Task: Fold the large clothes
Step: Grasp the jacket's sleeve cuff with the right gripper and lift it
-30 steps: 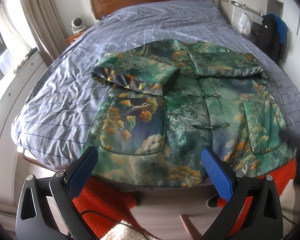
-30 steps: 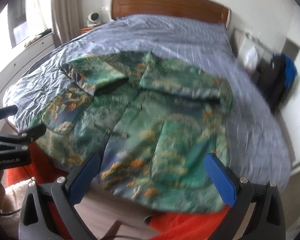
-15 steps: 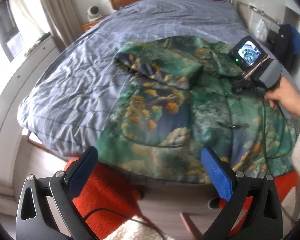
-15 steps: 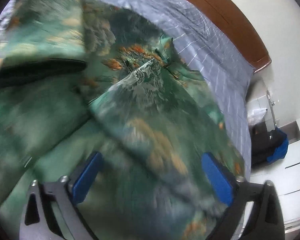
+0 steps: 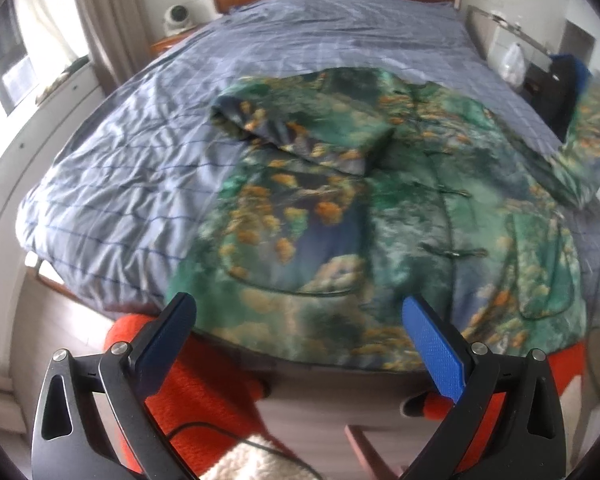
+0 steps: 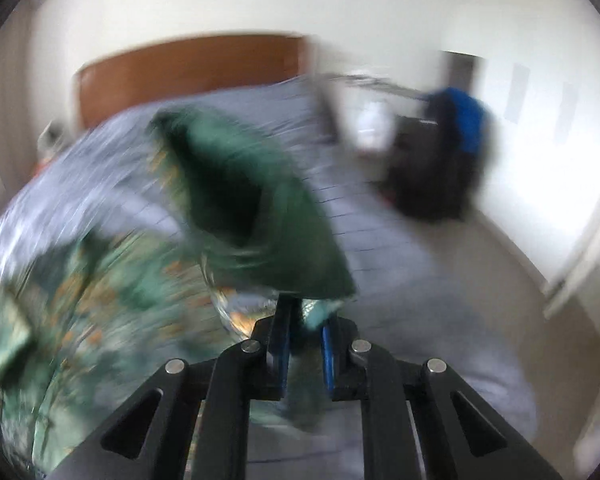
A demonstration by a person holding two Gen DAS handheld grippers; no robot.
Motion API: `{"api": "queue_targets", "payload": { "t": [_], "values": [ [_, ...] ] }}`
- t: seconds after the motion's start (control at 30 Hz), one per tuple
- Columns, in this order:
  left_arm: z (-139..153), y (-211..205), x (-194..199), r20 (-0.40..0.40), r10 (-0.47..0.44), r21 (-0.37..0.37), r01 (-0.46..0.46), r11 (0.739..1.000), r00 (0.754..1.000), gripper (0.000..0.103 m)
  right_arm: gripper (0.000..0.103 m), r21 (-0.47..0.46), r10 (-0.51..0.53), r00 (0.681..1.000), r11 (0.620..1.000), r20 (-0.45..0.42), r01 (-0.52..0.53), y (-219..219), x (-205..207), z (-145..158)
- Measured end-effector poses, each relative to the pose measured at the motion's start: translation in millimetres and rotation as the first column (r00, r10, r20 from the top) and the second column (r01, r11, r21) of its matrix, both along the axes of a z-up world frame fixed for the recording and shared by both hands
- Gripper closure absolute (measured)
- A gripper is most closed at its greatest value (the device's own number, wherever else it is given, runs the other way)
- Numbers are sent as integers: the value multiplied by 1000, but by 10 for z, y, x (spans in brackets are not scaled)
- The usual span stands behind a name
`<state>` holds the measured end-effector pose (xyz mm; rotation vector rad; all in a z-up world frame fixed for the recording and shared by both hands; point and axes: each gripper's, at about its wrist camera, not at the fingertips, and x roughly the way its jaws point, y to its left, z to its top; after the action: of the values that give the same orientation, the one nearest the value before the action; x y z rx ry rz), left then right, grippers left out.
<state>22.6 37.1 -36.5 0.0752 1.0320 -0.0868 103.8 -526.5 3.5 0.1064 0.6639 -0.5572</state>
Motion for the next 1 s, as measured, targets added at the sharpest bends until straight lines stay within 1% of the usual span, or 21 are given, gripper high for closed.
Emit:
{"api": "queue_targets", "payload": {
  "t": [0.1,0.2,0.27,0.3,0.33,0.37,0.4,0.47,0.5,0.53,0.57,0.67,0.7,0.73,0.77,0.8,0.83,0.87,0.93,0.97,1.0],
  "values": [
    [-3,-142,-6,-9,-38,-16,38,999,999,0,90,72,-130,991,989,13,129,-586,-493,11],
    [3,-267,-14,-22,-72,-30,72,997,997,0,90,182,-205,978,961,-35,208,-965,-795,-325],
    [11,-305,-30,-24,-83,-23,82,996,996,0,90,290,-250,965,921,-77,262,-1132,-996,-717],
    [20,-315,-39,-24,-88,-18,88,996,996,0,90,342,-266,960,897,-90,281,-1201,-1083,-898],
    [31,-318,-43,-23,-89,-11,89,996,996,0,87,424,-286,953,855,-94,299,-1271,-1200,-1126],
    [36,-317,-44,-21,-87,-4,87,996,996,0,86,482,-295,952,824,-85,299,-1311,-1294,-1257],
    [46,-306,-41,-18,-81,3,81,997,997,0,83,557,-312,948,775,-71,297,-1354,-1398,-1417],
    [68,-274,-29,-15,-63,5,63,998,998,0,67,668,-340,940,695,-23,267,-1403,-1563,-1604],
    [67,-257,-30,-15,-55,2,55,998,998,0,53,708,-353,936,662,6,245,-1423,-1626,-1665],
    [65,-242,-28,-16,-47,-5,47,999,999,0,43,748,-367,929,630,50,209,-1445,-1709,-1699],
    [58,-236,-23,-20,-42,-15,42,999,999,0,42,768,-373,924,615,79,182,-1452,-1717,-1723],
    [33,-275,-14,-33,-47,-27,46,999,998,0,41,839,-411,896,536,167,90,-1558,-1756,-1782],
    [23,-310,-16,-43,-61,-37,60,998,997,0,46,854,-430,885,515,179,77,-1613,-1765,-1791],
    [17,-331,-18,-53,-72,-47,70,996,996,0,71,859,-446,877,505,180,81,-1659,-1752,-1792],
    [10,-352,-25,-62,-82,-55,79,995,995,0,89,847,-461,874,517,154,123,-1708,-1754,-1762],
    [5,-366,-31,-64,-88,-55,84,995,994,0,93,830,-472,872,534,131,165,-1753,-1762,-1719],
    [3,-380,-36,-66,-96,-52,92,994,993,0,93,810,-470,874,555,121,187,-1780,-1719,-1662],
    [1,-382,-35,-66,-100,-49,96,994,993,0,93,777,-459,882,592,107,214,-1785,-1682,-1592],
    [-11,-360,-21,-65,-100,-49,97,994,993,0,95,644,-421,903,715,83,274,-1719,-1584,-1428],
    [-27,-346,-2,-66,-95,-50,92,994,993,0,95,577,-405,913,757,47,307,-1683,-1532,-1428],
    [-44,-326,21,-67,-92,-48,89,995,993,0,96,551,-399,917,766,1,332,-1664,-1483,-1518]
  ]
}}
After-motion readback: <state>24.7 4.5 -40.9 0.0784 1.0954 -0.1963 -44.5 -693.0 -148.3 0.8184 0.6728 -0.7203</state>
